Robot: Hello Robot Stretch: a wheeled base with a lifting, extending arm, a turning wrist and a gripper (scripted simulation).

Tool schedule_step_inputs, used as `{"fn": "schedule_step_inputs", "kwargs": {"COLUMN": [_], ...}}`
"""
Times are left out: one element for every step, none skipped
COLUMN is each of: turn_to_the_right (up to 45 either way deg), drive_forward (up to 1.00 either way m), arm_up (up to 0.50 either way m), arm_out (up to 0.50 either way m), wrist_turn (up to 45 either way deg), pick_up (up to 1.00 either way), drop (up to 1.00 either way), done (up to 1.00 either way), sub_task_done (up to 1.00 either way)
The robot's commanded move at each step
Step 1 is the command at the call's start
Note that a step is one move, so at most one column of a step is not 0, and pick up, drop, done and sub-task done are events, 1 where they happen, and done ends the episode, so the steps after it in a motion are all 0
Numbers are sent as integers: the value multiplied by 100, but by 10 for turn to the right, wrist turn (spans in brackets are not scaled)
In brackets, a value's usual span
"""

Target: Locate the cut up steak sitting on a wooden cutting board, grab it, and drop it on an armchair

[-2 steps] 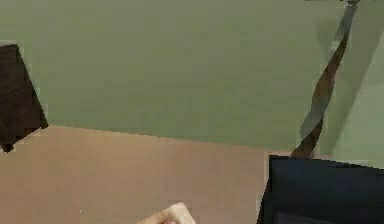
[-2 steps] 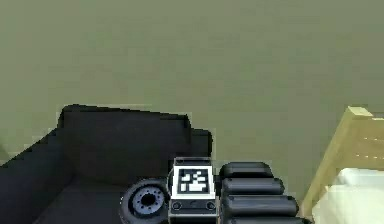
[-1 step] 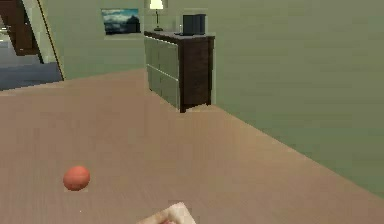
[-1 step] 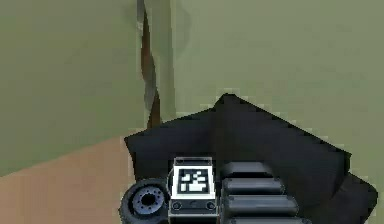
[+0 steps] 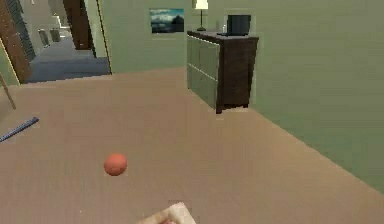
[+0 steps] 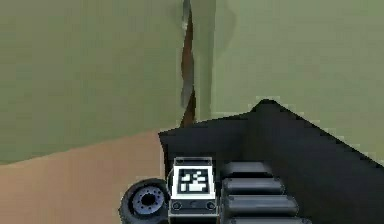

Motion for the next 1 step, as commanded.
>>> {"fn": "schedule_step_inputs", "kwargs": {"turn_to_the_right": [450], "drive_forward": [0], "arm_up": [0], "arm_out": [0], "wrist_turn": [0], "pick_up": [0], "drop": [0], "done": [0], "sub_task_done": [0]}}
